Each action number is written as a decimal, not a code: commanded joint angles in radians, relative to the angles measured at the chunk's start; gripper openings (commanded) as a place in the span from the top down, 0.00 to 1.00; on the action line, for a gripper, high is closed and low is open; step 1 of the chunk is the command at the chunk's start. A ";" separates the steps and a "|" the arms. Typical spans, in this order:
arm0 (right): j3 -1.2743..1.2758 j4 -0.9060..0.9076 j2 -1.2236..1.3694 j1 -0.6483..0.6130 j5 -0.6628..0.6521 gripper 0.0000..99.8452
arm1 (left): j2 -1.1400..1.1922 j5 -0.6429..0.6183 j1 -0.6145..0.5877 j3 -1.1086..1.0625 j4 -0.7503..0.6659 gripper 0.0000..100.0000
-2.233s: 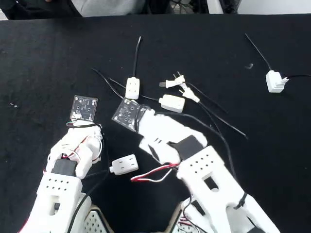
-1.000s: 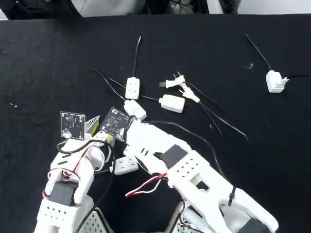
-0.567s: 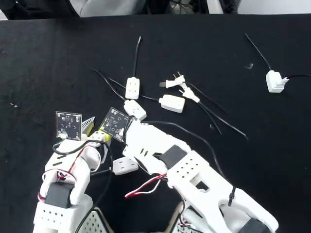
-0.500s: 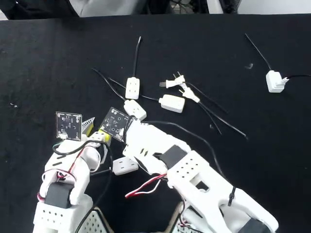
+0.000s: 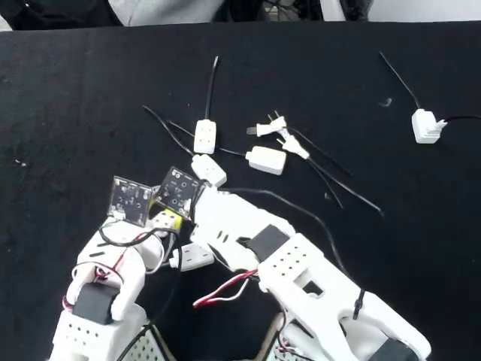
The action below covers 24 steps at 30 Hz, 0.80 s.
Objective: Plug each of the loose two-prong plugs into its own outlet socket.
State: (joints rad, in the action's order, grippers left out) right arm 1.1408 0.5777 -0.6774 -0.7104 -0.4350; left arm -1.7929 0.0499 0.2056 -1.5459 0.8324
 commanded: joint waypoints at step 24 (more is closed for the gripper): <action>0.054 0.097 -0.294 -0.009 0.015 0.99 | 0.005 0.015 -0.081 -0.054 -0.097 0.86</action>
State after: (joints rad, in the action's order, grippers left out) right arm 1.2052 0.6728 -0.9337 -0.7135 -0.4304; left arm -1.7944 0.0621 0.1243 -1.6103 0.7526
